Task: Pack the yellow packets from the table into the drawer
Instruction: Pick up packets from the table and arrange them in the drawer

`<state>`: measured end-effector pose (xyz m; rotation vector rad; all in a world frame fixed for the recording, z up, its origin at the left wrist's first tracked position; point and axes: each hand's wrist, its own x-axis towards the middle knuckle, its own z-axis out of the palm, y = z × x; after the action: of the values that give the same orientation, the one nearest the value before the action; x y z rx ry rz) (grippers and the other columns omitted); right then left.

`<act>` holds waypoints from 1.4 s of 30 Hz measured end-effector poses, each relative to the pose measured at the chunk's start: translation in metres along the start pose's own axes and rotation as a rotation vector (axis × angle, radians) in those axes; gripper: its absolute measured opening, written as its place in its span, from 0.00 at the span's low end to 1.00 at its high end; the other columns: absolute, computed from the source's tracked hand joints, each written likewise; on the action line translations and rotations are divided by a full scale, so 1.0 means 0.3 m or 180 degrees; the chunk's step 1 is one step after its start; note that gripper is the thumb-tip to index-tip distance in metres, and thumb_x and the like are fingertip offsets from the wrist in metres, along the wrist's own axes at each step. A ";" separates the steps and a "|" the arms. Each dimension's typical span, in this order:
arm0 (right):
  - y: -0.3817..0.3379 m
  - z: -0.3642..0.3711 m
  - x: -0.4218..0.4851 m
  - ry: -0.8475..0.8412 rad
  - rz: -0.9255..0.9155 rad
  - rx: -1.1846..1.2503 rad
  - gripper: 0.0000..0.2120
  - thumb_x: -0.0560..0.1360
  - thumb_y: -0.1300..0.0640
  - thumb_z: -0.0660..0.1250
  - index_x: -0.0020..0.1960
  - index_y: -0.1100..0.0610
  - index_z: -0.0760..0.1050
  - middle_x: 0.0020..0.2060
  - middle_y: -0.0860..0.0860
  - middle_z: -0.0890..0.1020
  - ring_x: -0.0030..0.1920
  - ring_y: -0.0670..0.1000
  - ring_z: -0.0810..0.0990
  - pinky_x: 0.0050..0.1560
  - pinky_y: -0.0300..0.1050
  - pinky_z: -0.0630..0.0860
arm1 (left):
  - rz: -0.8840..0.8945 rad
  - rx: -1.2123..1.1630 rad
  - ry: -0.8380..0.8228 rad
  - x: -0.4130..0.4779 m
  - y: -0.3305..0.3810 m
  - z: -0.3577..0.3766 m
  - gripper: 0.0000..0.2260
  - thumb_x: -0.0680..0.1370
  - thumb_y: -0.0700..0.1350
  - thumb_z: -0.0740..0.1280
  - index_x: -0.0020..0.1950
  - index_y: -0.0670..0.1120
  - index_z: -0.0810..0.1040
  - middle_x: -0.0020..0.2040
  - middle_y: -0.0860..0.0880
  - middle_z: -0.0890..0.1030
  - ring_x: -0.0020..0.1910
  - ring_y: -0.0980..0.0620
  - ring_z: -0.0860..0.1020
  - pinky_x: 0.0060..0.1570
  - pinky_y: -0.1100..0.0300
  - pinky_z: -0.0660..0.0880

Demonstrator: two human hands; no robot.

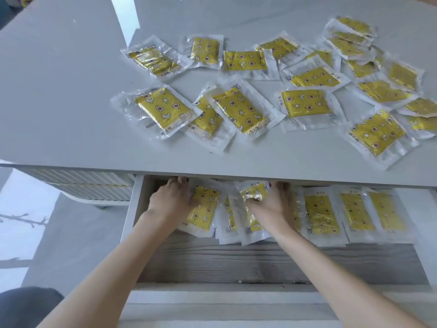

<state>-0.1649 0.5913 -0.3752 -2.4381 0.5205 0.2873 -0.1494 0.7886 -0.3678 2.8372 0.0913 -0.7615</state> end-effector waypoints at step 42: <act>-0.094 -0.091 0.106 -0.2179 0.0570 0.1760 0.05 0.77 0.61 0.65 0.44 0.58 0.72 0.35 0.54 0.77 0.30 0.49 0.71 0.17 0.34 0.68 | -0.0151 -0.0307 -0.1350 0.084 0.007 -0.054 0.16 0.75 0.41 0.70 0.60 0.35 0.77 0.53 0.41 0.83 0.48 0.47 0.83 0.51 0.56 0.80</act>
<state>-0.1221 0.5856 -0.3492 -1.6244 0.4291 0.8821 -0.1195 0.7902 -0.3663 2.5289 0.1262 -1.3094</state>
